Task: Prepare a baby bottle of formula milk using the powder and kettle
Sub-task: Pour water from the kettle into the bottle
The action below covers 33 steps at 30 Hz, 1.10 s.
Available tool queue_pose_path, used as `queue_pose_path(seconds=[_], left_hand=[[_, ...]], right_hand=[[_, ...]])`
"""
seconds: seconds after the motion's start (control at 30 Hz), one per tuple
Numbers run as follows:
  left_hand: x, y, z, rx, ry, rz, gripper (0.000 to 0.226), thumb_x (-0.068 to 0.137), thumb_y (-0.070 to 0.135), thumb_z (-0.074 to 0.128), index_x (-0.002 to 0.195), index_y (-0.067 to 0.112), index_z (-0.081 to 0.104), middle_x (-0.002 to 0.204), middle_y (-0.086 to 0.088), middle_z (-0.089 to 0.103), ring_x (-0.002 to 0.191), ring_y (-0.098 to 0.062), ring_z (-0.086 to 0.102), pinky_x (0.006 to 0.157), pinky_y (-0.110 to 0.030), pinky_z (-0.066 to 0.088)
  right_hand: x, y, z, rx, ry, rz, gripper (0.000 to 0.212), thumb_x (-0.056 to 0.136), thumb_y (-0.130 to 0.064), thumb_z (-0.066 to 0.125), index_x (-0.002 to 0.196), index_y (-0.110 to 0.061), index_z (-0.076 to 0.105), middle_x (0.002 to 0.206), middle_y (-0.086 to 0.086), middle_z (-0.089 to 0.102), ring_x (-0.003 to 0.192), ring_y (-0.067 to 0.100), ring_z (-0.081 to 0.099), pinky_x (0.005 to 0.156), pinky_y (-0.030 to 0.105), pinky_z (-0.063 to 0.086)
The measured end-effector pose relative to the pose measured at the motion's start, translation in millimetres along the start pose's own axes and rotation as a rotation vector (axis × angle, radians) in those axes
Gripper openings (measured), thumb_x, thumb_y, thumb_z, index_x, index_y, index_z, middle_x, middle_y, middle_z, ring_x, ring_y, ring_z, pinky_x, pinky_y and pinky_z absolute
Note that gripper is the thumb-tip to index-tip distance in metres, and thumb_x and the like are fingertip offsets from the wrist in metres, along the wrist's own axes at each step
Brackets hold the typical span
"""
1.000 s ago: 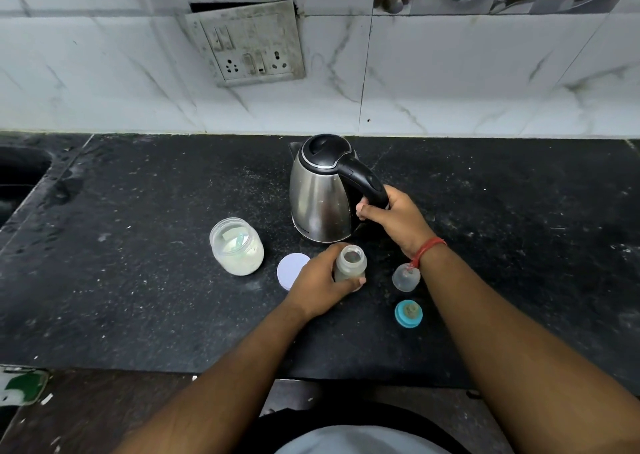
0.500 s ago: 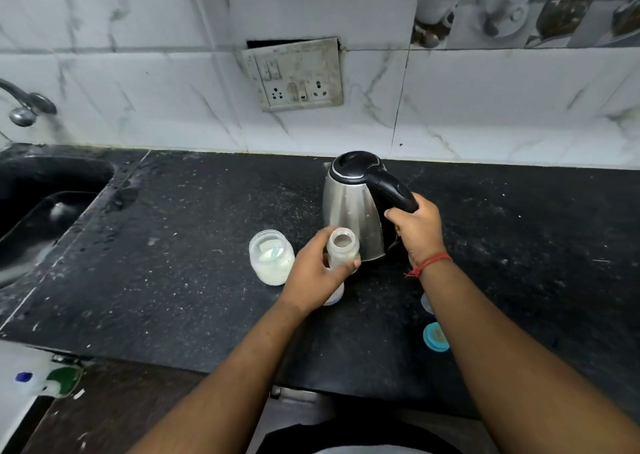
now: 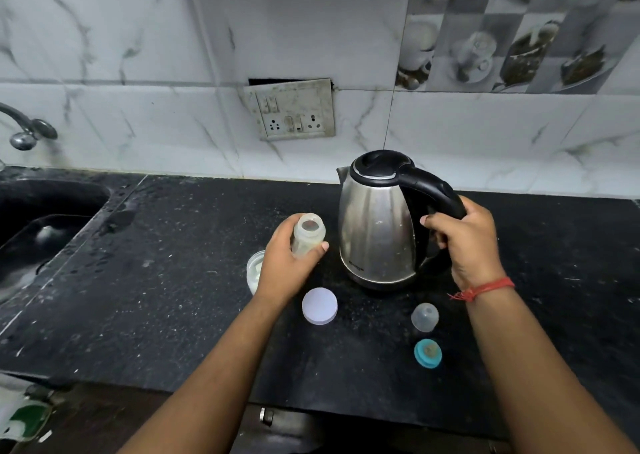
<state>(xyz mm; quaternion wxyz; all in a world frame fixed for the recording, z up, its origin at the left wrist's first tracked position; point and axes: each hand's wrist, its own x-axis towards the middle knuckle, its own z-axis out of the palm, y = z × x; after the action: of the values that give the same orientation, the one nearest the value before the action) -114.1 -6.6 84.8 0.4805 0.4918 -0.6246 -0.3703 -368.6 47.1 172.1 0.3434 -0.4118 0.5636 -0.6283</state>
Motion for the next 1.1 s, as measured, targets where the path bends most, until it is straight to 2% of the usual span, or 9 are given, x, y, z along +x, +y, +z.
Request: queue_pose_path(seconds=[0.17, 0.33, 0.5, 0.67, 0.83, 1.1], left_hand=[[6.5, 9.6, 3.6, 0.089, -0.025, 0.012, 0.053, 0.076, 0.041, 0.078, 0.125, 0.03, 0.061, 0.124, 0.009, 0.067, 0.119, -0.016, 0.064, 0.107, -0.046, 0.05], [3.6, 8.5, 10.8, 0.169, -0.033, 0.039, 0.053, 0.08, 0.021, 0.085, 0.127, 0.025, 0.061, 0.125, 0.009, 0.064, 0.116, -0.014, 0.061, 0.106, -0.037, 0.048], [-2.8, 9.2, 14.0, 0.216, -0.03, 0.061, 0.055, 0.08, 0.018, 0.085, 0.13, 0.02, 0.061, 0.124, 0.006, 0.063, 0.114, -0.013, 0.058, 0.104, -0.03, 0.045], [-4.0, 8.7, 14.1, 0.246, -0.024, 0.081, 0.056, 0.08, 0.018, 0.085, 0.13, 0.021, 0.061, 0.122, 0.007, 0.061, 0.116, -0.019, 0.058, 0.103, -0.033, 0.044], [0.4, 7.3, 12.4, 0.273, -0.025, 0.085, 0.056, 0.079, 0.019, 0.085, 0.129, 0.022, 0.06, 0.123, 0.005, 0.062, 0.117, -0.021, 0.058, 0.105, -0.042, 0.047], [10.0, 0.3, 8.3, 0.302, -0.014, 0.086, 0.056, 0.077, 0.021, 0.084, 0.128, 0.024, 0.061, 0.124, 0.004, 0.064, 0.117, -0.023, 0.059, 0.105, -0.047, 0.047]], right_hand=[[-17.8, -18.1, -20.1, -0.022, -0.004, -0.025, 0.035, 0.075, 0.011, 0.068, 0.062, -0.019, 0.057, 0.047, -0.008, 0.045, 0.042, 0.009, 0.038, 0.042, 0.021, 0.033], [-30.9, -27.3, -36.1, -0.051, -0.012, -0.041, 0.037, 0.073, 0.013, 0.068, 0.059, -0.018, 0.055, 0.047, -0.004, 0.043, 0.041, 0.012, 0.036, 0.042, 0.023, 0.03], [-40.5, -36.1, -39.1, -0.09, -0.056, -0.054, 0.04, 0.073, 0.016, 0.067, 0.057, -0.02, 0.059, 0.045, -0.005, 0.043, 0.04, 0.011, 0.036, 0.04, 0.021, 0.029], [-47.9, -36.2, -34.8, -0.126, -0.073, -0.033, 0.041, 0.074, 0.016, 0.068, 0.059, -0.022, 0.064, 0.043, -0.01, 0.047, 0.038, 0.007, 0.04, 0.039, 0.019, 0.032], [-49.8, -32.1, -31.3, -0.124, -0.087, -0.011, 0.028, 0.075, 0.017, 0.068, 0.072, -0.01, 0.063, 0.043, -0.01, 0.051, 0.038, 0.005, 0.044, 0.04, 0.017, 0.036], [-42.1, -29.2, -25.3, -0.193, -0.095, -0.002, 0.029, 0.073, 0.013, 0.071, 0.068, -0.015, 0.066, 0.049, -0.006, 0.054, 0.044, 0.01, 0.048, 0.045, 0.019, 0.039]])
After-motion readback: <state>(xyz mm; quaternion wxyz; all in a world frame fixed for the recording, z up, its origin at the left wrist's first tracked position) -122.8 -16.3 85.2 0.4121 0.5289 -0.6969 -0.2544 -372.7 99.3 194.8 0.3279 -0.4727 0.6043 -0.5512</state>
